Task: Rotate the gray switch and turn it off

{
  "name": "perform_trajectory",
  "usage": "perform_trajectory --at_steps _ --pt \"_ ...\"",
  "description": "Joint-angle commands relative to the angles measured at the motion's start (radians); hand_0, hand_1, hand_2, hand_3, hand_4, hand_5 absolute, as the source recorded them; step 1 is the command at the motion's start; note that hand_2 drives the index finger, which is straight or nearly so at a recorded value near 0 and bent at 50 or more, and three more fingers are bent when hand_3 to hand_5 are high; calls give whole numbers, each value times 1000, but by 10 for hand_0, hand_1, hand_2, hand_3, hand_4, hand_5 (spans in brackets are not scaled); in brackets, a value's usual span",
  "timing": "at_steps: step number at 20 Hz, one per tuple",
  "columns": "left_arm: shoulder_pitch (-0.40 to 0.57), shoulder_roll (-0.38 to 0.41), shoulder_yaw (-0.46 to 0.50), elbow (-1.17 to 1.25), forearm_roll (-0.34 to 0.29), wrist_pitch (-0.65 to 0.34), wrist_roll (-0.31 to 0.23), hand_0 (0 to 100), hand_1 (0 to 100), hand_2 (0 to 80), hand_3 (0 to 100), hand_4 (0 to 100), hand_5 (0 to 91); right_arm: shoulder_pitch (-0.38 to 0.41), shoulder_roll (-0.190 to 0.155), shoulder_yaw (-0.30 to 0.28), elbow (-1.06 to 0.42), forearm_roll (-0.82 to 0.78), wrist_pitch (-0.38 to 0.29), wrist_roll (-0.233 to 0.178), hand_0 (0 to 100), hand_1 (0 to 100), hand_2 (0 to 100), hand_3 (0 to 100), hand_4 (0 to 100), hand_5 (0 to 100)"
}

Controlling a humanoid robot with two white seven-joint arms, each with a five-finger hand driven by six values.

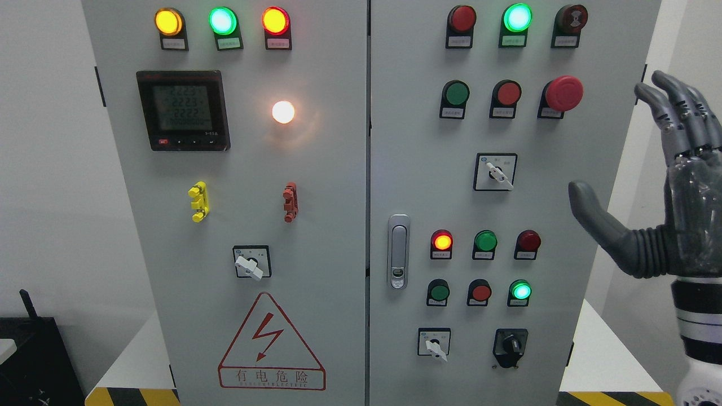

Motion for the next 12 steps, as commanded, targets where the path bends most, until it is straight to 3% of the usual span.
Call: perform_trajectory --at_steps 1,12 --pt "0 0 32 -1 0 0 0 120 389 0 0 0 0 1 0 -5 2 -1 -3 0 232 244 0 9 0 0" --pt "0 0 32 0 0 0 0 120 389 0 0 0 0 0 -2 -5 3 -1 -1 -8 240 245 0 59 0 0"
